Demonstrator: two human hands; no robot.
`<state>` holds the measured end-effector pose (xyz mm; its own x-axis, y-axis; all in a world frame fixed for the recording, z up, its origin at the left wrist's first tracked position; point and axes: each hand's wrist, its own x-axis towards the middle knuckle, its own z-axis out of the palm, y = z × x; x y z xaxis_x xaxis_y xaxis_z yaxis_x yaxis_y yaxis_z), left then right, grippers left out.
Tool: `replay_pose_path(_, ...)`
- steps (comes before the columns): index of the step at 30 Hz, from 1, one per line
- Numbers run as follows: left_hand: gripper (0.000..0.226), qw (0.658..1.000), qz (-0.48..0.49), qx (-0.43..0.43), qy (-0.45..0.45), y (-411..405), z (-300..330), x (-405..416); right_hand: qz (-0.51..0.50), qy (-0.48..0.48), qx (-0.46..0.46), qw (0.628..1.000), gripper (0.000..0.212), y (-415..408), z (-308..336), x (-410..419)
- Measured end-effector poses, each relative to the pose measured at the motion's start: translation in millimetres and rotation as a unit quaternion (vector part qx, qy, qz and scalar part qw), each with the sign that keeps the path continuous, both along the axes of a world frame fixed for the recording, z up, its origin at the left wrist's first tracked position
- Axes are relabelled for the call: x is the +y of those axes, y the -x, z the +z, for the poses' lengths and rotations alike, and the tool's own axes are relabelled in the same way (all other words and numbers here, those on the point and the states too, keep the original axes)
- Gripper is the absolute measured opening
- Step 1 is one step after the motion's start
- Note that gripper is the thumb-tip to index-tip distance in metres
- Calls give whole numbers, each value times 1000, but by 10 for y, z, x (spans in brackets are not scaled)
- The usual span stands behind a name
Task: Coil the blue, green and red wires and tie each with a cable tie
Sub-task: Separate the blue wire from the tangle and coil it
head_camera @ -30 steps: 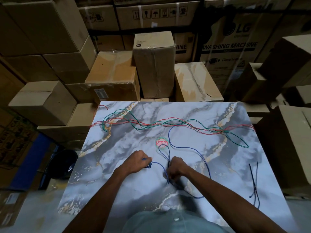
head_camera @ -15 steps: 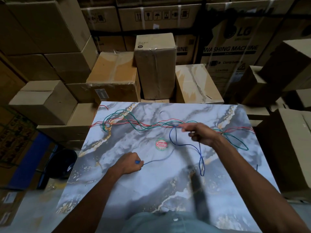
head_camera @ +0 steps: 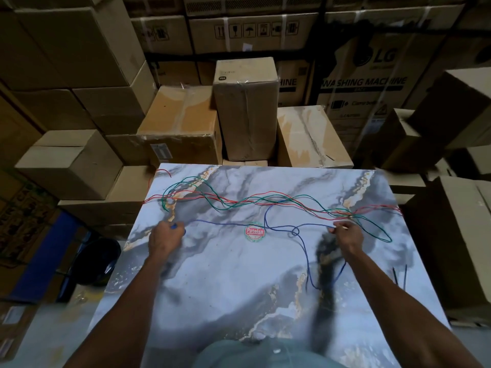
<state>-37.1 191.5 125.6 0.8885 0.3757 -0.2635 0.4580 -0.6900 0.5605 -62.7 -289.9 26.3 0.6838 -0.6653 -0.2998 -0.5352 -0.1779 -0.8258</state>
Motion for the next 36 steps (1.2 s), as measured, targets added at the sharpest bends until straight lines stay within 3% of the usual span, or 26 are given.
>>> replay_pose_path(3, 35, 998, -27, -32, 49, -67, 82, -208, 96, 79, -1, 992, 24, -42, 184, 336)
replay_pose_path(5, 42, 992, -82, -46, 79, -103, 131, -347, 177, 177, 48, 967, 24, -111, 315, 527)
replay_pose_path(7, 46, 984, -112, -57, 126, -126, 197, -475, 252, 351, 88, 898, 37, -165, 397, 715)
replay_pose_path(8, 48, 979, -121, -63, 151, -133, 234, -545, 273, 424, 63, 861, 46, -180, 468, 838)
replay_pose_path(10, 52, 970, -139, -72, 186, -135, 354, -694, 344, 471, -39, 811, 58, -218, 600, 1072)
replay_pose_path(12, 51, 959, -161, -73, 220, -120, 480, -829, 444, 387, -153, 793, 65, -238, 765, 1312)
replay_pose_path(15, 43, 933, -180, -45, 308, -103, 622, -963, 524, 164, -192, 813, 62, -138, 1110, 1670)
replay_pose_path(18, 47, 917, -153, -36, 367, -114, 712, -988, 454, -118, -159, 869, 29, -41, 1310, 1859)
replay_pose_path(20, 48, 915, -149, -31, 373, -124, 729, -955, 375, -289, -137, 870, 27, -33, 1441, 1877)
replay_pose_path(21, 48, 913, -150, -28, 378, -121, 729, -937, 355, -332, -115, 866, 32, -40, 1497, 1863)
replay_pose_path(23, 47, 907, -142, -21, 396, -117, 703, -917, 355, -341, -88, 866, 34, -70, 1577, 1837)
replay_pose_path(26, 46, 896, -131, 2, 425, -118, 677, -943, 379, -303, -112, 867, 17, -98, 1580, 1812)
replay_pose_path(28, 46, 872, -124, 33, 472, -109, 690, -981, 353, -288, -123, 881, 15, -138, 1520, 1780)
replay_pose_path(32, 41, 753, -93, 86, 646, -68, 747, -989, 320, -235, -145, 907, 30, -201, 1466, 1689)
replay_pose_path(34, 36, 684, -68, 81, 722, -71, 762, -970, 318, -225, -144, 910, 29, -184, 1449, 1634)
replay_pose_path(36, 36, 641, -43, 62, 764, -98, 768, -938, 312, -234, -133, 911, 28, -147, 1382, 1558)
